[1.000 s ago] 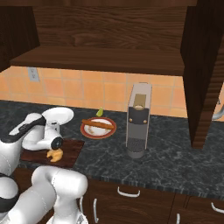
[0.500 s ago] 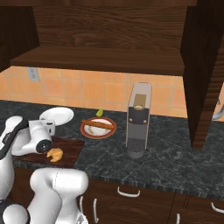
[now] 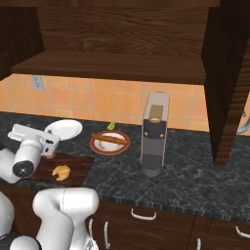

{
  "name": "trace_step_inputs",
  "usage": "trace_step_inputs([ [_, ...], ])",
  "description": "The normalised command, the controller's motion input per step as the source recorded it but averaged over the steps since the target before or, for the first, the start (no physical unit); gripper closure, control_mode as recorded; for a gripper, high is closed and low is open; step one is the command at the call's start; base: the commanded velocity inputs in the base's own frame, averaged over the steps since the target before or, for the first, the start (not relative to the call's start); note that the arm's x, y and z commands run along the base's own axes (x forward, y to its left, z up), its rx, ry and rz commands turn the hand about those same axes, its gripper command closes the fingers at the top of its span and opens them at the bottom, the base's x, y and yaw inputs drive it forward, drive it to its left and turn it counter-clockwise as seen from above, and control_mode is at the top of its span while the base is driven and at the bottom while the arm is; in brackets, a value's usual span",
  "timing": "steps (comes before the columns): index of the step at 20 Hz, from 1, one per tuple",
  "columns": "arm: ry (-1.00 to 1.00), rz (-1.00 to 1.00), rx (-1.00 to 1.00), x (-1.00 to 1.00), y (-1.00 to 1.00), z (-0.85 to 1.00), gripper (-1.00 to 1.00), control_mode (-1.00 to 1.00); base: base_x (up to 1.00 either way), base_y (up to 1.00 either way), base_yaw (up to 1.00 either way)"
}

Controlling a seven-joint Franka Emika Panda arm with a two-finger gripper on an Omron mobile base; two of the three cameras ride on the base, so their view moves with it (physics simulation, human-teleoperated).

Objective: From the different types of pastries on the counter, select a croissant and place it on the cutting board. Then retrieve a jar of jam from the cabinet and place it alongside the croissant on the cutting board.

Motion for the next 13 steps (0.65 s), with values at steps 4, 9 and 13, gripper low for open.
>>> trace_step_inputs([
  [4,0.09,0.01,0.16,-0.09,-0.08,0.29,-1.0,-1.0,0.0,0.0,0.0],
  [9,0.32,0.02,0.16,-0.26,-0.27,0.8,-1.0,-1.0,0.0,0.0,0.0],
  [13,0.34,0.03,0.07,-0.14,-0.1,0.74,-1.0,-1.0,0.0,0.0,0.0],
])
